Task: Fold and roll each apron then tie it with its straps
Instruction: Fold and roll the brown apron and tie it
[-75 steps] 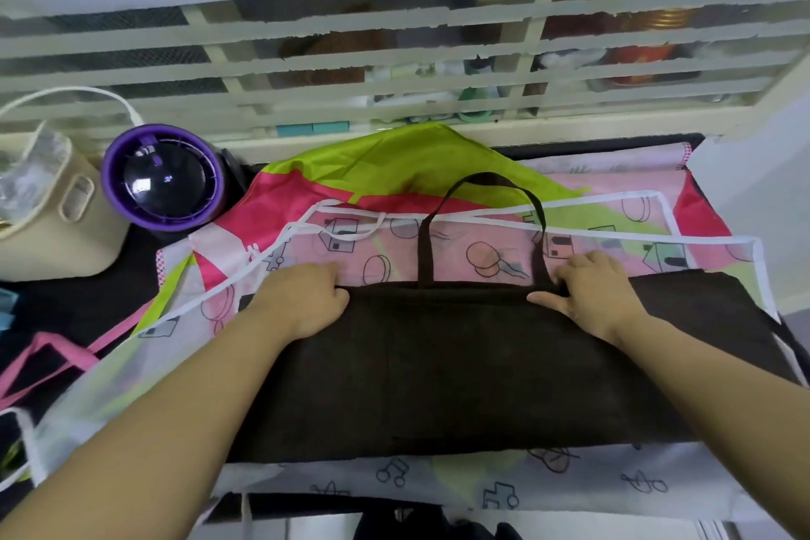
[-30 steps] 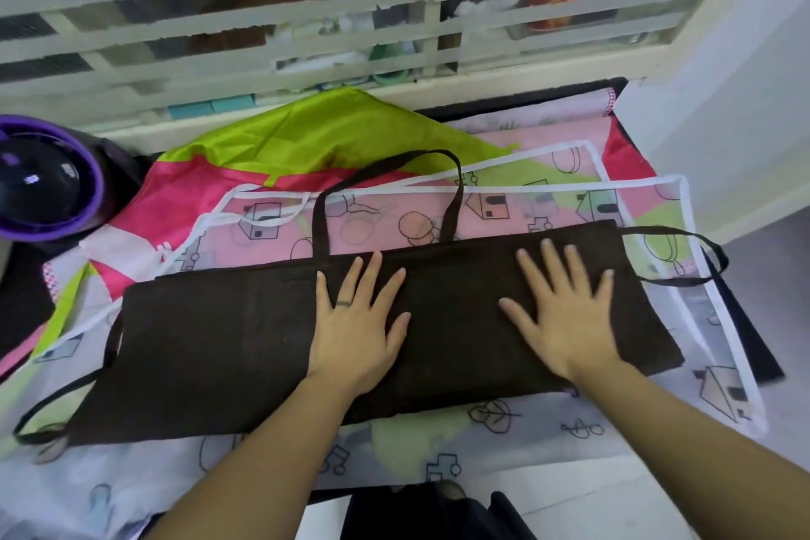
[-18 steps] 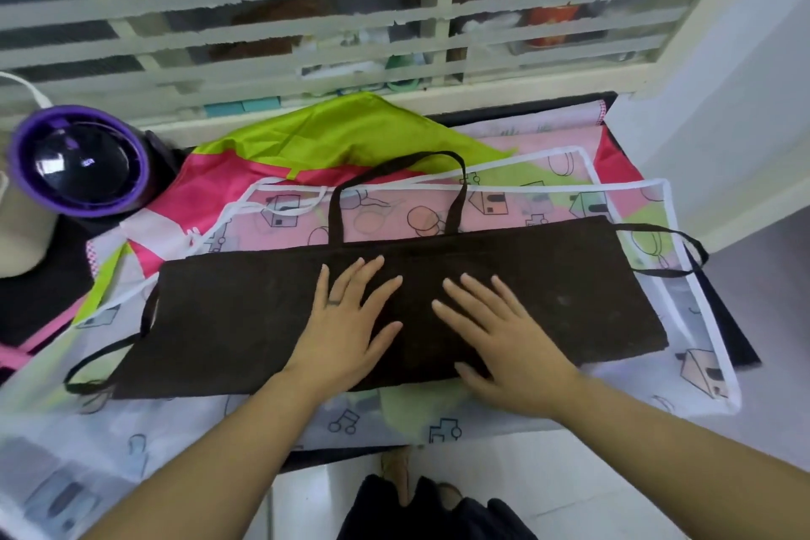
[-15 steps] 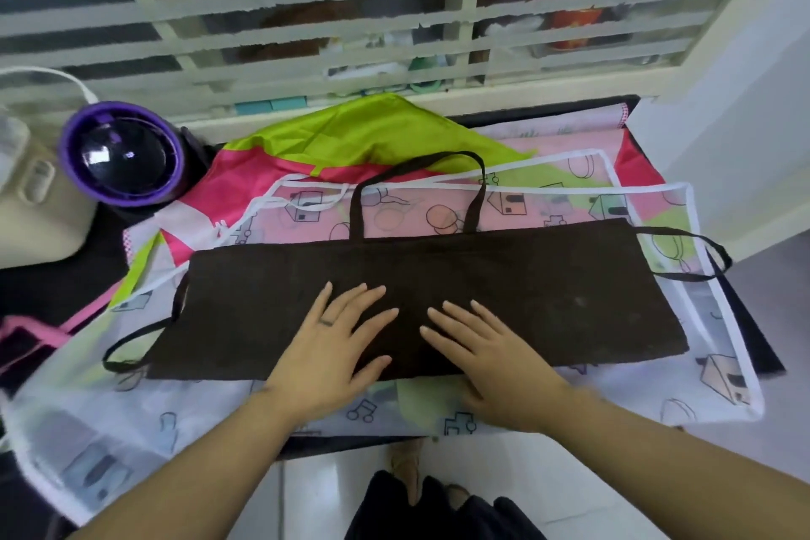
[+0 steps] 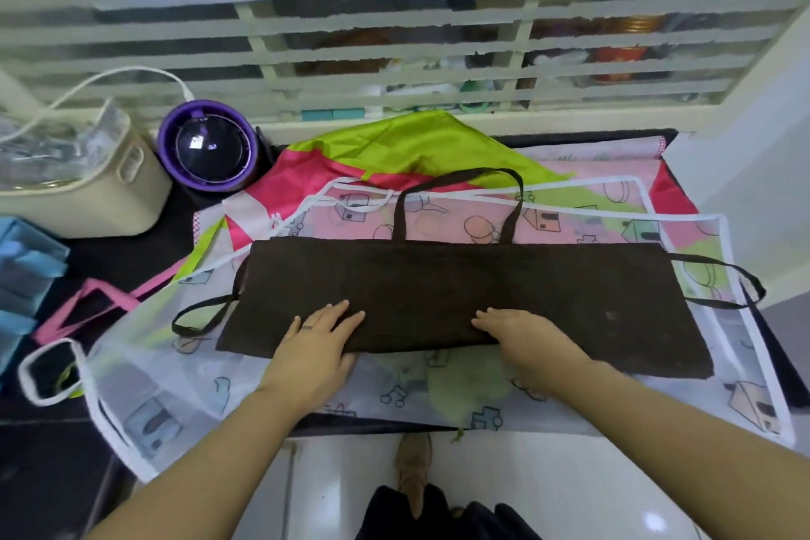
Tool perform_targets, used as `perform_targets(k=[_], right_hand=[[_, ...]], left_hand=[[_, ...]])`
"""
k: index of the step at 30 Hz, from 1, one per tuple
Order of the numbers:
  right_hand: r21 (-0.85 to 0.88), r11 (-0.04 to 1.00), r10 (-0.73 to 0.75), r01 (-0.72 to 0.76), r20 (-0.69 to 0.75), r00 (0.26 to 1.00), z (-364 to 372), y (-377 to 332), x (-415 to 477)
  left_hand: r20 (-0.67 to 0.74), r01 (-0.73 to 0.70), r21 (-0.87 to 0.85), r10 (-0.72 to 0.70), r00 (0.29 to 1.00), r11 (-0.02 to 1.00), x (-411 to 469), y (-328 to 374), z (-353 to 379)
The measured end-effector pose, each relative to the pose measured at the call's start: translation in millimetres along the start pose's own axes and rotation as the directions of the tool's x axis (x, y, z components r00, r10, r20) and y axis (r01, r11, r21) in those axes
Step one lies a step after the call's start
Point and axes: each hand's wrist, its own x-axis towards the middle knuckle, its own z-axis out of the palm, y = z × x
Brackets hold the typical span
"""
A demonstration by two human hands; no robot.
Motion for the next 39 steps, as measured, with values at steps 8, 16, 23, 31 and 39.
perform_targets(k=[8,16,23,31,39], right_hand=[[0.065,0.957,0.233,-0.282,0.402,0.885,-70.2,35.0,-3.4],[-0.018,0.93,0.36,-0.366,0.232,0.903,-50.1,55.5,18.5],[-0.1,0.915,0.4,-0.392,0.078,0.913,-39.2,57.8,21.0],[-0.122,0.918,0.366,-0.378,-0.105,0.924,-24.4,70.4,26.7],[-0.13,0.931,0.307,-0.341,-0.226,0.924,-9.0,80.0,27.8]], left_hand=[[0.363,0.126,-0.258,-0.025,0.932,0.958,14.1,-17.8,-59.0],[0.369,0.455,-0.597,-0.277,0.887,0.661,45.0,-65.8,-71.3],[-0.072,0.363,-0.428,-0.432,0.899,0.828,52.6,-51.2,-30.1],[-0.11,0.442,-0.302,-0.492,0.864,0.844,61.8,-44.0,-14.2],[-0.484,0.129,-0.017,-0.121,0.867,0.992,56.1,-3.8,-21.9]])
